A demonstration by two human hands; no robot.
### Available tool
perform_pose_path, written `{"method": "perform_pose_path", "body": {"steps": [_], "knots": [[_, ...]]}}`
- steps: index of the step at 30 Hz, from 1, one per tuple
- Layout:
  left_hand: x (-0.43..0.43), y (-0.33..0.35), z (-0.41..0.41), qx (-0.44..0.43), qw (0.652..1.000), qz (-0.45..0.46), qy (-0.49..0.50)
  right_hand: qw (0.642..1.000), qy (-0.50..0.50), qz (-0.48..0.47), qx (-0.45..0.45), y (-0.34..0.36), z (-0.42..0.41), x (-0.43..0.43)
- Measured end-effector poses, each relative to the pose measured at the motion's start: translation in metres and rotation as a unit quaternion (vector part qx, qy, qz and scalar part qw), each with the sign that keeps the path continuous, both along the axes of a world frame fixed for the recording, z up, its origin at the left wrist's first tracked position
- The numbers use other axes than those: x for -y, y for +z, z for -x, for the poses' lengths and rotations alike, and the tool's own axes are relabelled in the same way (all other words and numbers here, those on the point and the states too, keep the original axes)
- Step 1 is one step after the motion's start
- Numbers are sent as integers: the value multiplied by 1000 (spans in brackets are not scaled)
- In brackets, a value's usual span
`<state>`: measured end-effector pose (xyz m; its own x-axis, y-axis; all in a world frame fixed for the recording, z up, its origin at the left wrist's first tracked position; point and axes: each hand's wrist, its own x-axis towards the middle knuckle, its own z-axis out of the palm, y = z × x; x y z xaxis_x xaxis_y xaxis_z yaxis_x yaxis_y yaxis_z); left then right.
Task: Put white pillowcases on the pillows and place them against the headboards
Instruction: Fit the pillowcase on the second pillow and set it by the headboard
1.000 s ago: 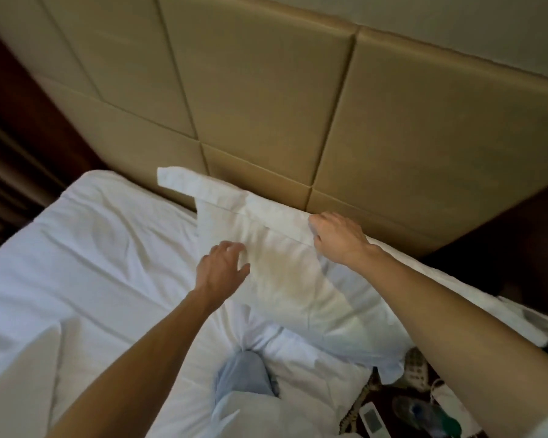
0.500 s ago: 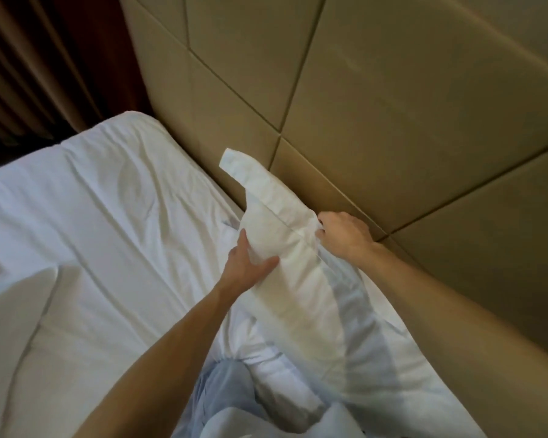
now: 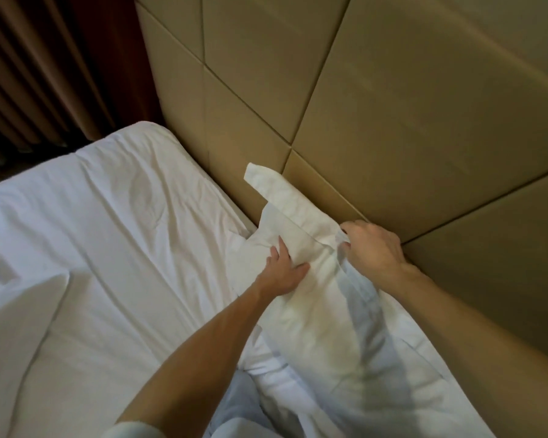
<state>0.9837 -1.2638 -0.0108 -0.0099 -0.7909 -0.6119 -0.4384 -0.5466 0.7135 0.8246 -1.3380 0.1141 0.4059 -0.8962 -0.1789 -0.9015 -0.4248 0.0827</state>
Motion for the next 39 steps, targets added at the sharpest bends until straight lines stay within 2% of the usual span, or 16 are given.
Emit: {"method": "perform_pose_path", "body": {"steps": [4,12,16,21,27,33,39], "knots": [[-11,16,-1,38,999,16,-7,1000,15,-19,-4,21,16,-15],[-54,58,18,119,988,46,-91,989,-104,-89,-51,60,122,-82],[-83,87,35,204,959,97,-173,985,-129,-100,-58,65,162,-125],[-149,100,53,297,926,123,-200,986,-117,-106,-48,50,179,-175],[-257,94,26,373,902,67,-207,984,-64,-158,-49,16,157,-231],[-375,107,-37,436,891,-1,-127,978,30,-196,-62,5,88,-269],[-504,104,-100,459,883,-97,-18,964,150,-213,-57,-3,-19,-319]]}}
